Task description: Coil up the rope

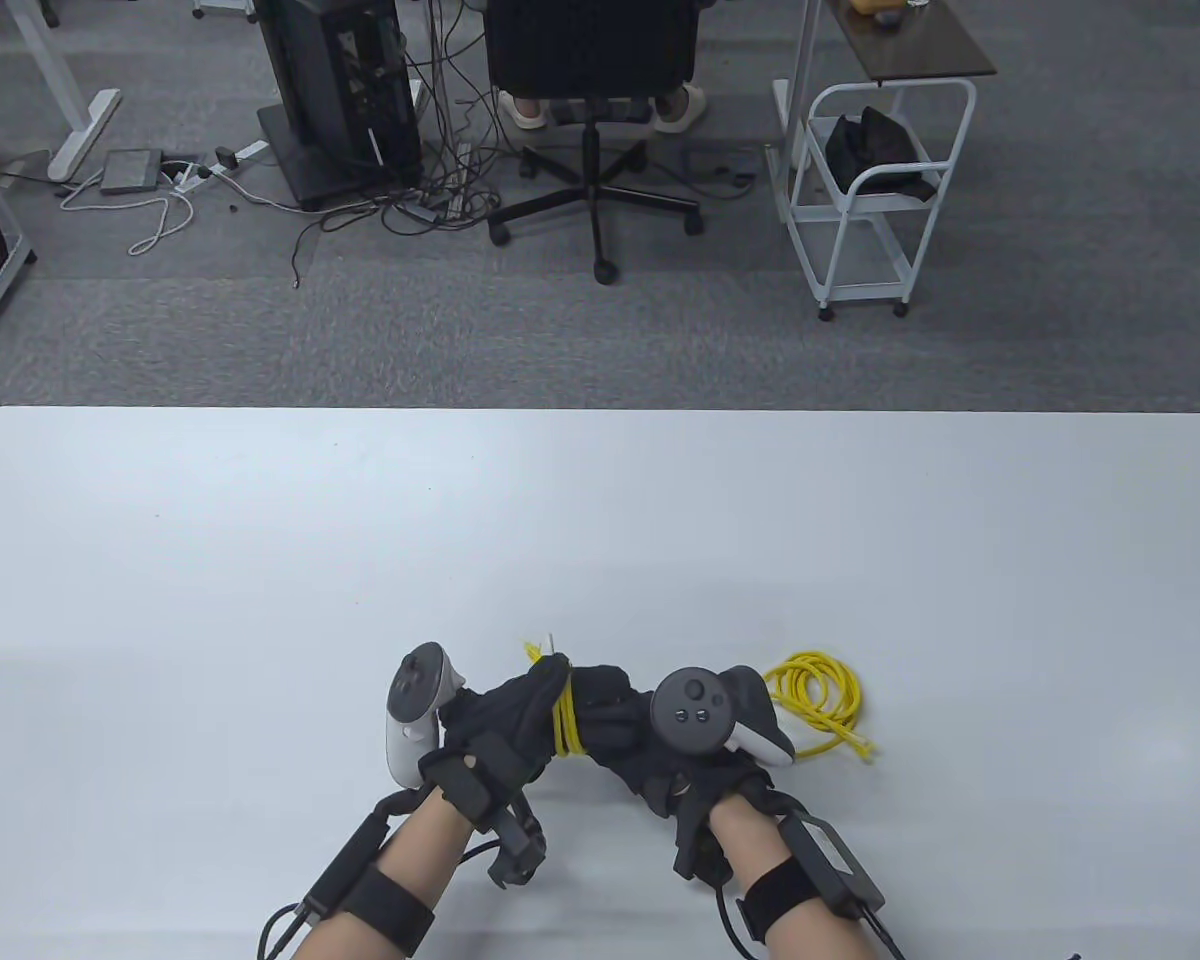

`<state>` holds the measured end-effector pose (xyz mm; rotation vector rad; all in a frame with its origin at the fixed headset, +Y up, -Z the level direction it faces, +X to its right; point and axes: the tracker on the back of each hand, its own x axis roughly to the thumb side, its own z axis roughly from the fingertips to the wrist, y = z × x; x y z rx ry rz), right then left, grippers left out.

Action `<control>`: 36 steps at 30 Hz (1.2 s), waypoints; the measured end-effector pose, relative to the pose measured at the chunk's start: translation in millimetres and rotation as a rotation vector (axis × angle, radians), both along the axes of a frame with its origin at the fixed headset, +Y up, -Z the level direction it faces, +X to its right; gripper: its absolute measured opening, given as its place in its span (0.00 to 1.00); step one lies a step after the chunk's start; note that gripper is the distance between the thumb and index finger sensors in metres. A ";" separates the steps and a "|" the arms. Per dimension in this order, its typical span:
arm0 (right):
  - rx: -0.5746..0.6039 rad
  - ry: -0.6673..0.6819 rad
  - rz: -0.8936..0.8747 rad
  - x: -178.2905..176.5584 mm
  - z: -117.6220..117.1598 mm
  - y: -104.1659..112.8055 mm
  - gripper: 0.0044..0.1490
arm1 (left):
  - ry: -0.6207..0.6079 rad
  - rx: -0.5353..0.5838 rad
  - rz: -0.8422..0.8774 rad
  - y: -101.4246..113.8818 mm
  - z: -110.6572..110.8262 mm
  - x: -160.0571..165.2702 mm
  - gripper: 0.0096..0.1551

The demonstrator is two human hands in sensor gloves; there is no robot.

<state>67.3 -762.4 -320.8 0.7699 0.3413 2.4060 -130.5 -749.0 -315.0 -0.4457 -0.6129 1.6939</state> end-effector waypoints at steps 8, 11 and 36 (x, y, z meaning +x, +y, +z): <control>0.036 -0.096 -0.031 20.8 -7.6 6.1 0.25 | -0.190 -0.052 -0.160 -7.0 -0.8 8.1 0.38; 0.056 -0.127 -0.050 26.9 -8.9 9.9 0.25 | -0.190 -0.046 -0.245 -9.5 -1.4 8.4 0.38; 0.119 -0.091 -0.202 5.7 2.2 19.7 0.26 | 0.071 -0.052 -0.530 -17.9 -4.5 -9.7 0.41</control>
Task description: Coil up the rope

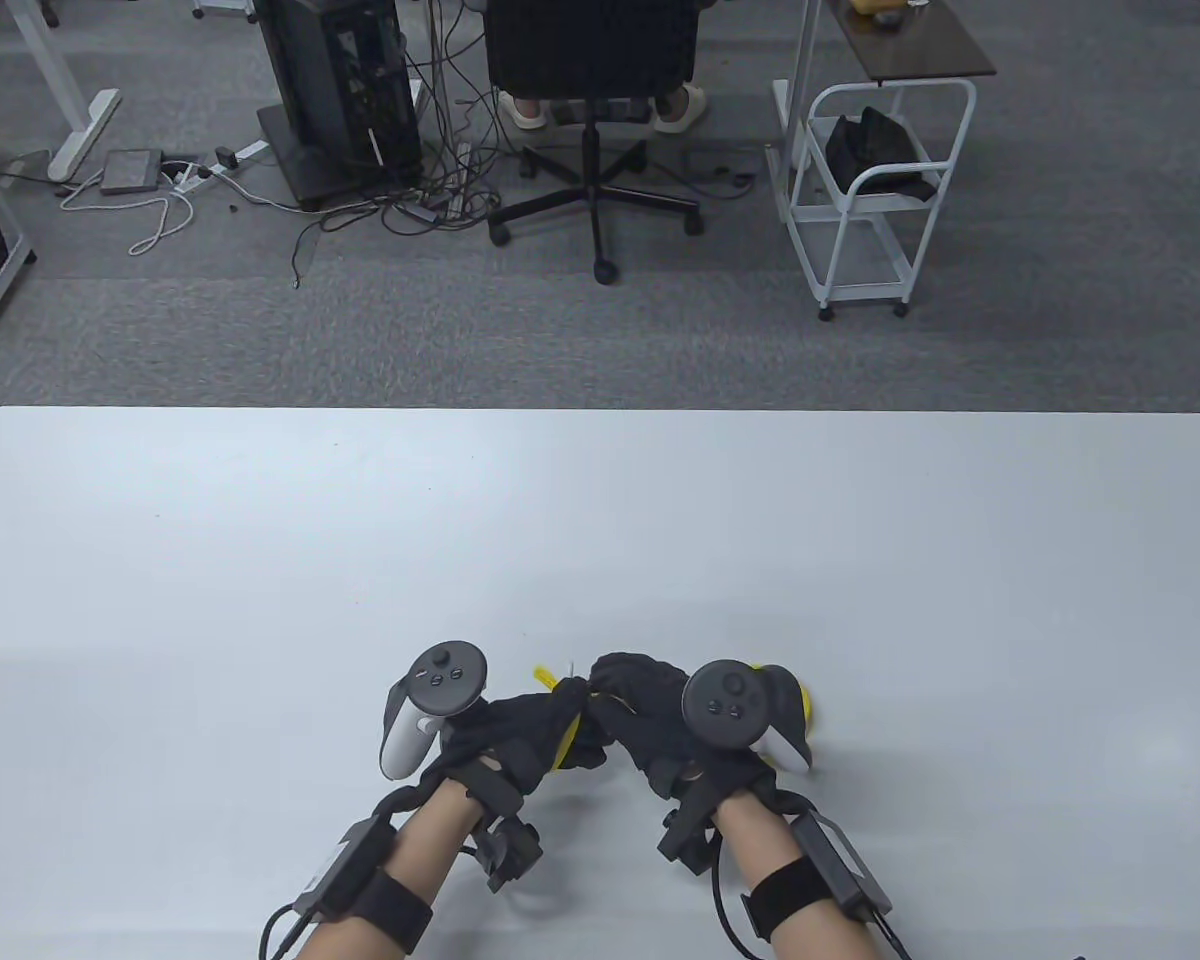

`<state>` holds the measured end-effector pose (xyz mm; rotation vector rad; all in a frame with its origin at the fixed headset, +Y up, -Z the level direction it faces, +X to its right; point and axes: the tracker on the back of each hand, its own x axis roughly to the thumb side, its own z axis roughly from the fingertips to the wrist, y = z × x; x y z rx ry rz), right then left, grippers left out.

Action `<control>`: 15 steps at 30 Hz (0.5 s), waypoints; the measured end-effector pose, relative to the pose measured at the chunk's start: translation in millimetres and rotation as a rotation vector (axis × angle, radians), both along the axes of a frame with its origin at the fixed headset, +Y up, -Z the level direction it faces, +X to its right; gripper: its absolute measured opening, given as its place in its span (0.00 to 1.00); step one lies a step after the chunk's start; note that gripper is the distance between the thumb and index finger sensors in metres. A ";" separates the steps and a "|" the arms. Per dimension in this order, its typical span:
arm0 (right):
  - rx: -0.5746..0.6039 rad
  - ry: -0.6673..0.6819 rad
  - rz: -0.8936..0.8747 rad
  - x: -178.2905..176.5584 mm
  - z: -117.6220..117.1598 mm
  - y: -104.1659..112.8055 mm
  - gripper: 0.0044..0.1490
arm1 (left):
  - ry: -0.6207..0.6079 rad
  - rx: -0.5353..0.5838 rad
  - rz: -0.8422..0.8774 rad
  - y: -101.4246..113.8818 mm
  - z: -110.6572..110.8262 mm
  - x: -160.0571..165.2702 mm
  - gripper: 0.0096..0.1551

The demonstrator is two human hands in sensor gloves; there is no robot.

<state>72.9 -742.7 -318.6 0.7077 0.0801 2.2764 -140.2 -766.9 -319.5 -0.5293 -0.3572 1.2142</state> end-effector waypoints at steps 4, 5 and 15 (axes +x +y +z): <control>0.042 0.012 0.037 -4.8 3.6 1.5 0.26 | 0.065 0.040 0.025 1.4 0.5 -2.2 0.40; 0.044 0.012 0.038 -5.1 3.8 1.5 0.26 | 0.063 0.046 0.037 1.4 0.4 -2.1 0.40; 0.037 0.019 0.071 -5.5 4.4 -0.7 0.25 | 0.139 0.109 0.154 3.2 0.0 -8.5 0.40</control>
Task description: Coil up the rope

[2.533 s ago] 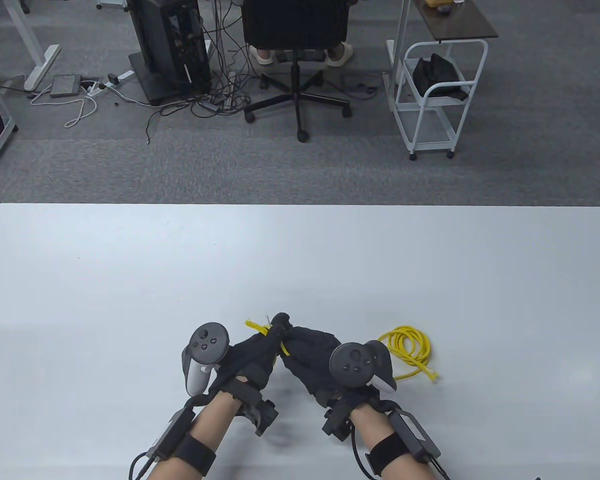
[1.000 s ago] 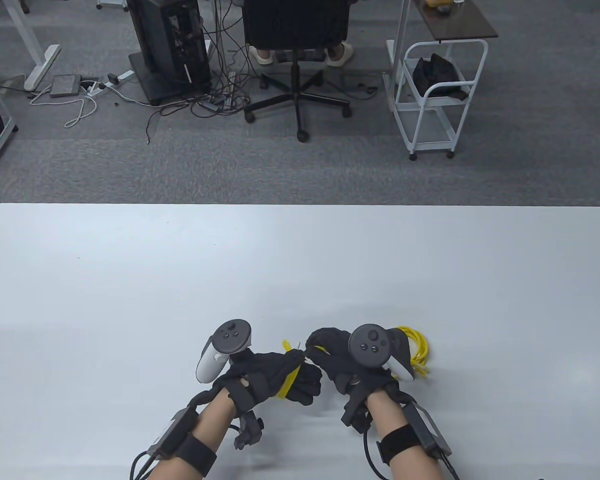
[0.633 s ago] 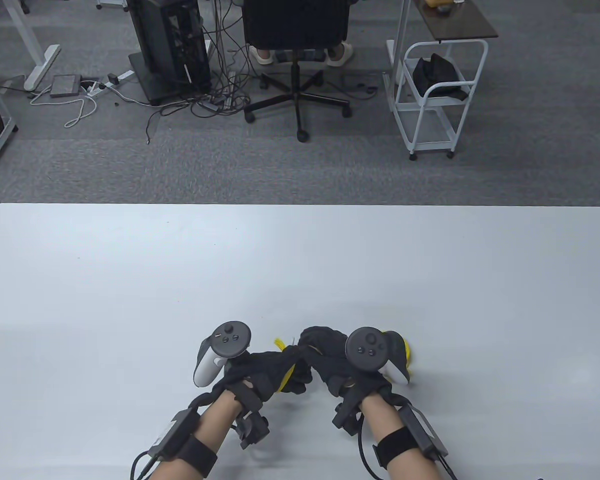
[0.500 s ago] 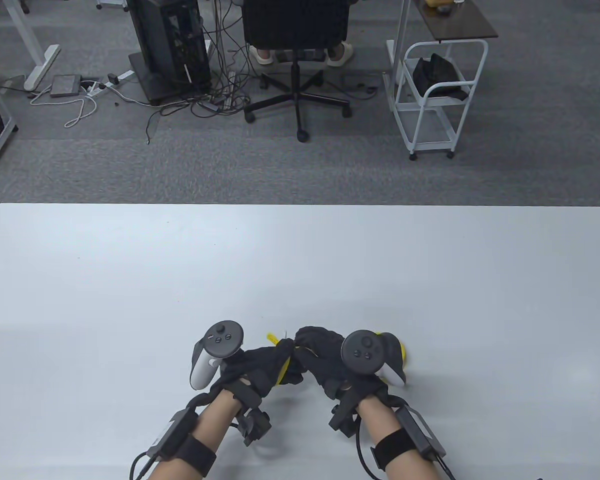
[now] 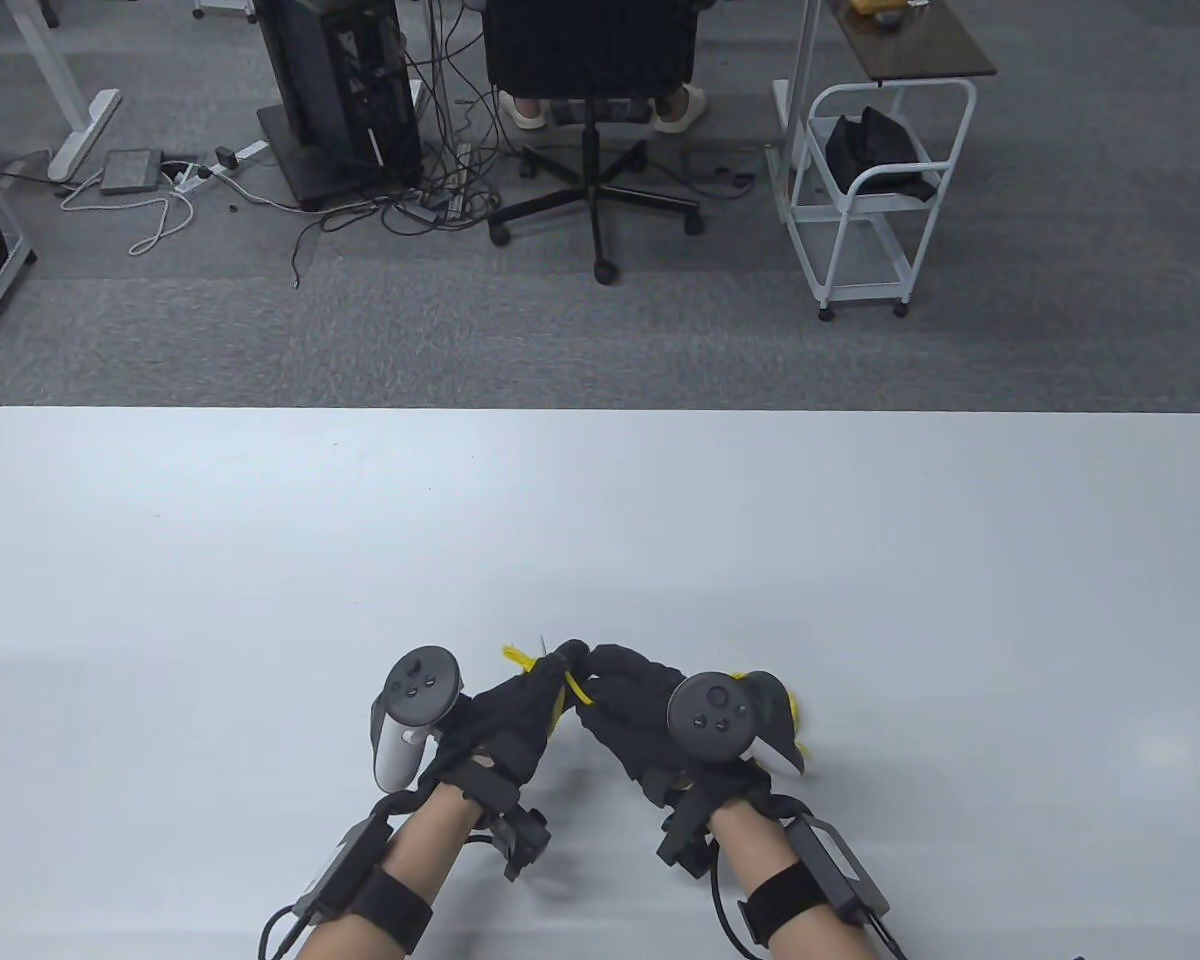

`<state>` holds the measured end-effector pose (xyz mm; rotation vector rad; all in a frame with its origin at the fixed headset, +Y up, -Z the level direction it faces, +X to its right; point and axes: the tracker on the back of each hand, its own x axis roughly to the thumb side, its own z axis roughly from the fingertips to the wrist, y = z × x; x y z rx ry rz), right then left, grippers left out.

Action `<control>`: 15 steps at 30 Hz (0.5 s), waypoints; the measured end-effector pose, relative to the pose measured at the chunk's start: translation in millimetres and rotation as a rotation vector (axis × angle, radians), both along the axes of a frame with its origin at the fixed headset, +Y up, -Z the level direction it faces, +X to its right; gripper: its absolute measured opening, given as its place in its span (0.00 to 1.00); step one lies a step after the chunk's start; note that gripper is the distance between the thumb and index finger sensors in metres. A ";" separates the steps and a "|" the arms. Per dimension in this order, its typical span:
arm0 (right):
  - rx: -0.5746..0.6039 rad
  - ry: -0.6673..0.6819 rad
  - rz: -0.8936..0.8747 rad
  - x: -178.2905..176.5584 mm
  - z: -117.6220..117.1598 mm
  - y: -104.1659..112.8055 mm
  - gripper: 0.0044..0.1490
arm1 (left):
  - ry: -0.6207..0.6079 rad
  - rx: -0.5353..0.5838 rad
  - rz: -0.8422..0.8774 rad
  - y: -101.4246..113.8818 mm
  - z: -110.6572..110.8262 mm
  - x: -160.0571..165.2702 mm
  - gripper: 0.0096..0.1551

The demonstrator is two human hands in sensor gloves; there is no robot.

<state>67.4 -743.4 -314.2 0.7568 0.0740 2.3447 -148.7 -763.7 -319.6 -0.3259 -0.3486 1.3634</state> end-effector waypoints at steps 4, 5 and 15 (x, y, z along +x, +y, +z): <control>-0.014 0.024 0.006 -4.3 0.8 -1.8 0.25 | 0.005 0.029 0.055 0.2 -1.0 -3.8 0.39; -0.018 0.035 0.009 -5.6 1.2 -2.1 0.25 | 0.005 0.028 0.081 0.0 -1.4 -4.4 0.39; -0.096 0.117 0.073 -12.0 0.3 -9.1 0.25 | -0.083 -0.035 0.341 -0.2 -2.1 -2.1 0.40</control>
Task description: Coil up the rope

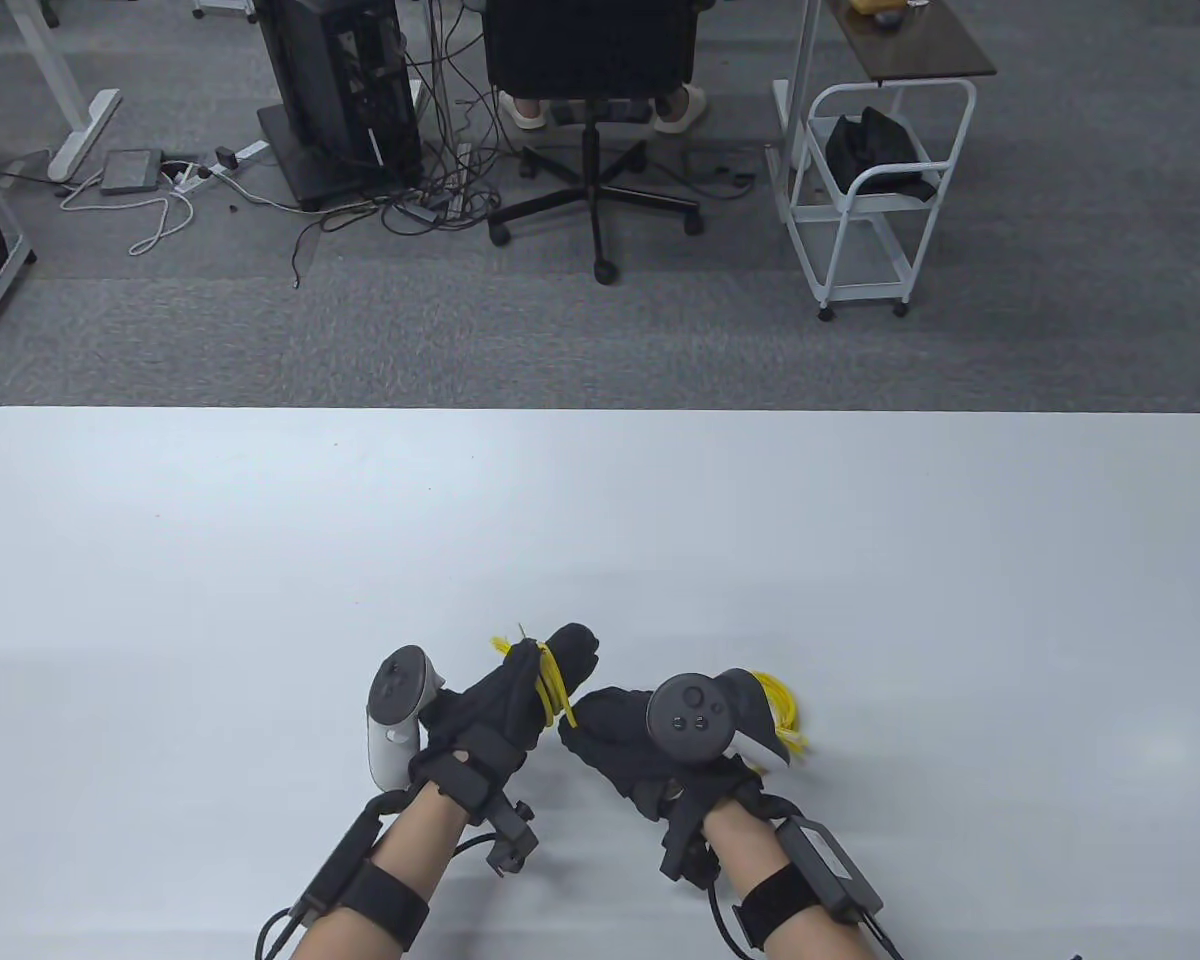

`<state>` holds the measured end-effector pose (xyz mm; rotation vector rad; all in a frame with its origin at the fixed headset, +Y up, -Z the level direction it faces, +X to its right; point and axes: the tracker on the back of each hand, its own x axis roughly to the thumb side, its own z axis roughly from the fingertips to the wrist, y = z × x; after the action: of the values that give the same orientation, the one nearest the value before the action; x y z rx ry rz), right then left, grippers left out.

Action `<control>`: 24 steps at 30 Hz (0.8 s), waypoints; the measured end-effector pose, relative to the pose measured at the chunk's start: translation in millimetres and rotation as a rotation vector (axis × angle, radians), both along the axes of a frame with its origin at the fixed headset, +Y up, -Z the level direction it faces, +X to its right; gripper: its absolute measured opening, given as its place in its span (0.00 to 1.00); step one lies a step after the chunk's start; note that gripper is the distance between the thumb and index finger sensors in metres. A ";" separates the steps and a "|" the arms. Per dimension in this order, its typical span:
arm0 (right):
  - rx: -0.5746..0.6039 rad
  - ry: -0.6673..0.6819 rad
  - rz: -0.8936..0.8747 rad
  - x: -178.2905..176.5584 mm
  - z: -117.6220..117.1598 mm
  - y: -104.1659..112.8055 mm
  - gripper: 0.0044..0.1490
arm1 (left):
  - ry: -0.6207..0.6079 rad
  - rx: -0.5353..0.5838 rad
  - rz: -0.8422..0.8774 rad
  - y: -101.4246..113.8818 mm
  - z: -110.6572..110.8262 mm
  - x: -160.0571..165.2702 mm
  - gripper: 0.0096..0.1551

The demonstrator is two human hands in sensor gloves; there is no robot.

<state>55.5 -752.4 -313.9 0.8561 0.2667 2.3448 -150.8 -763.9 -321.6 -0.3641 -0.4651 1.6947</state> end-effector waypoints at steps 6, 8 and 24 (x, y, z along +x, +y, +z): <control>-0.052 0.008 0.047 1.8 -2.6 -6.1 0.26 | -0.021 0.027 -0.002 2.8 0.9 2.9 0.40; -0.074 0.013 0.059 2.1 -3.5 -8.1 0.27 | -0.031 0.023 0.016 3.8 1.9 5.1 0.40; -0.220 0.013 0.021 8.0 -8.7 -15.8 0.31 | -0.055 0.076 -0.043 7.9 4.4 11.1 0.43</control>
<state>63.5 -768.3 -322.6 0.7646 0.5300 2.2773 -139.7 -756.0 -317.2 -0.3634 -0.5572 1.6240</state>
